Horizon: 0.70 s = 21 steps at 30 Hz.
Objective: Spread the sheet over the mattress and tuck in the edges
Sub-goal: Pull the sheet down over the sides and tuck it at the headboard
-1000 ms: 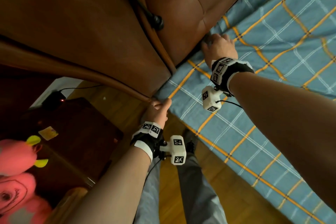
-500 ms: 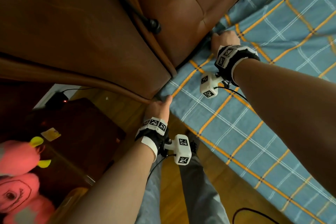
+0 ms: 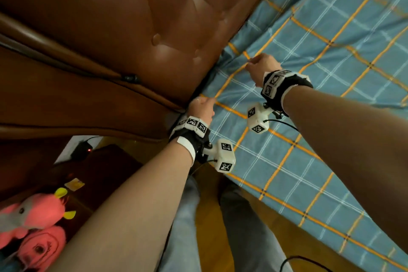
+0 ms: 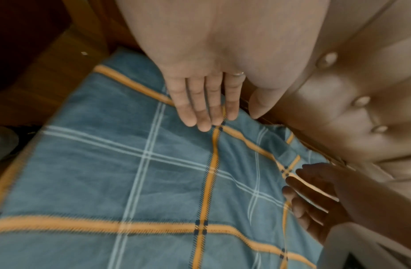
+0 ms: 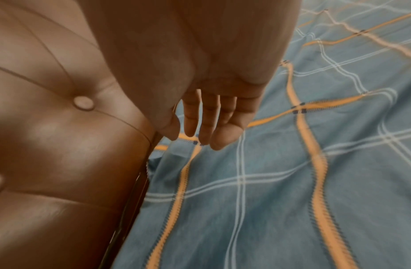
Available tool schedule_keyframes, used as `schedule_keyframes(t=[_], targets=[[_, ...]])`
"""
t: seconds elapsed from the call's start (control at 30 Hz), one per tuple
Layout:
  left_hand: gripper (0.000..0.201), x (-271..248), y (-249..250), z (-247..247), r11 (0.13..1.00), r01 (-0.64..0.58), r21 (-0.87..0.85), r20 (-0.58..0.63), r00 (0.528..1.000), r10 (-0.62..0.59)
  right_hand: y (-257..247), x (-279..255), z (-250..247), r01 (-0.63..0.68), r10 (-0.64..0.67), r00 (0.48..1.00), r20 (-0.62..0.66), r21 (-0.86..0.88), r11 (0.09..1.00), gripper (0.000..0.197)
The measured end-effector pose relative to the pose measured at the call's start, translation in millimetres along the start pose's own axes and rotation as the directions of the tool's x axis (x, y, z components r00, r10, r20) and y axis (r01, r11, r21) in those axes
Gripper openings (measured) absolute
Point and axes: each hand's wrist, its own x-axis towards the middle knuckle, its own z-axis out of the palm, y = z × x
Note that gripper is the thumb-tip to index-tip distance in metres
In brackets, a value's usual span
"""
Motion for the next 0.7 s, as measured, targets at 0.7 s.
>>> schedule_keyframes(t=[0.7], targets=[[0.062, 78, 75, 55, 0.737, -0.300, 0.606, 0.217, 0.953, 0.210, -30, 137, -25, -0.098, 0.114, 0.993, 0.032, -0.317, 0.943, 0.028]])
